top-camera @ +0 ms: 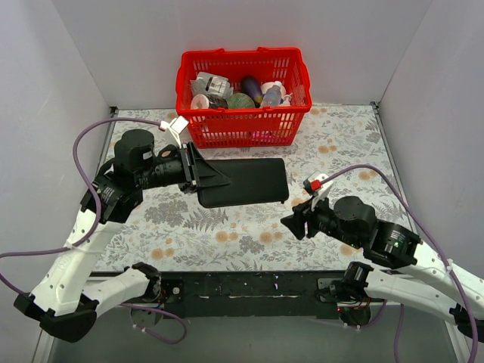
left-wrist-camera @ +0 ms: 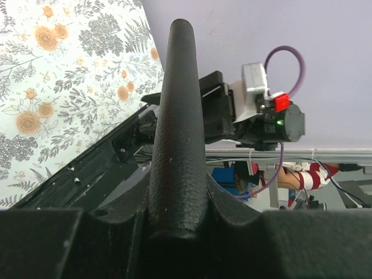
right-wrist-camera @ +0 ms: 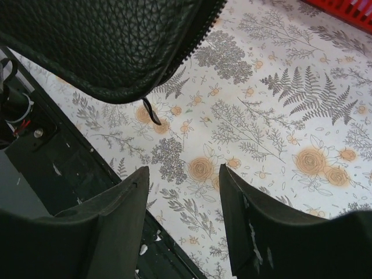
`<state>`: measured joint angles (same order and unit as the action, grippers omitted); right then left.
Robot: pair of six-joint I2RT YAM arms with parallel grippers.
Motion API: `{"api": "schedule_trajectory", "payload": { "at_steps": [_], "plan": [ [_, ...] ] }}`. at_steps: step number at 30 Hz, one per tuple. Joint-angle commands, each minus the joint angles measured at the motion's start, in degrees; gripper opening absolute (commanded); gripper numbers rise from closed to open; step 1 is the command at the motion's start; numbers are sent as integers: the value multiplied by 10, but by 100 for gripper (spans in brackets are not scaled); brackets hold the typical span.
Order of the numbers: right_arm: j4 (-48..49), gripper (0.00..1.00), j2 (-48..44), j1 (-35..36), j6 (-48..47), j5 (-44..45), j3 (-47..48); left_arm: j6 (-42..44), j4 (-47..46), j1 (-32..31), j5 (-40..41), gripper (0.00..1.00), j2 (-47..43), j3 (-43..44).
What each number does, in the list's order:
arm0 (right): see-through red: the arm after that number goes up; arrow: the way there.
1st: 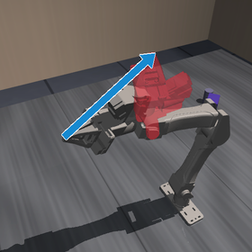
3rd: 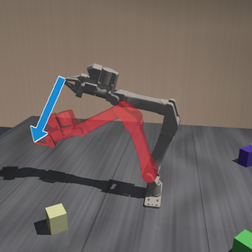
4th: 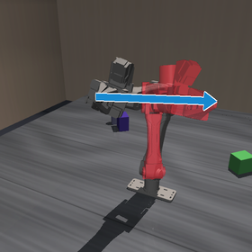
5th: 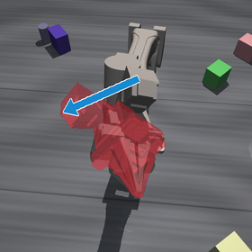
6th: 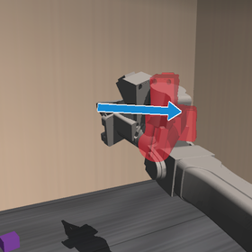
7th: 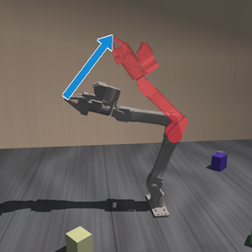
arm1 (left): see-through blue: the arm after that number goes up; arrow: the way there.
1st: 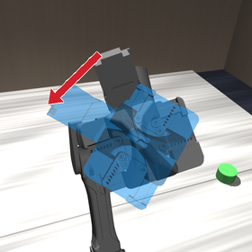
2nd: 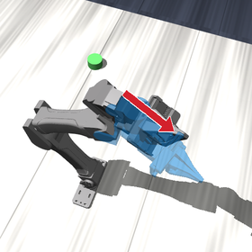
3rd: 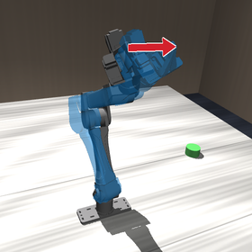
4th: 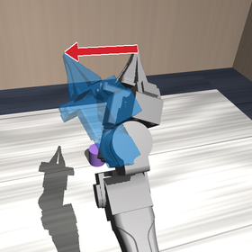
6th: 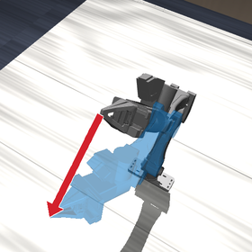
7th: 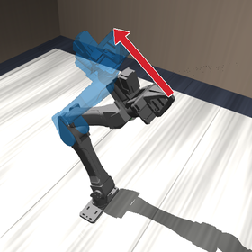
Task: Sort the hair-cutting tools
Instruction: Zip the hairdressing tool bag.
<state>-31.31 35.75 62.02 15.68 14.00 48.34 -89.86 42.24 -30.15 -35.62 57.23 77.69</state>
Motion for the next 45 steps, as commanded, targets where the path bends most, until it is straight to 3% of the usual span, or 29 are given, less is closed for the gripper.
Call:
{"api": "schedule_trajectory", "payload": {
  "at_steps": [1, 7, 26, 29, 33, 38, 42, 45],
  "plan": [
    [119, 61, -26, 3, -57, -50, -41, -18, -35, 2, -36, 0, -26, 5],
    [167, 66, -39, 2, -87, -77, -55, -21, -36, 2, -41, 0, -31, 6],
    [216, 62, -16, 2, -128, -83, -18, -36, -61, 3, -62, 0, -41, -25],
    [220, 53, -16, 3, -128, -80, -17, -37, -63, 2, -66, 0, -41, -25],
    [221, 33, -15, 3, -128, -78, -14, -35, -60, 2, -66, 0, -41, -23],
    [181, 21, -16, 4, -127, -77, -1, -27, -48, 2, -65, 0, -34, -2],
    [161, 1, -29, 3, -130, -64, 5, -26, -47, 2, -74, 0, -31, 6],
    [141, 1, -34, 2, -139, -64, 18, -22, -44, 2, -88, 0, -28, 4]
  ]
}}
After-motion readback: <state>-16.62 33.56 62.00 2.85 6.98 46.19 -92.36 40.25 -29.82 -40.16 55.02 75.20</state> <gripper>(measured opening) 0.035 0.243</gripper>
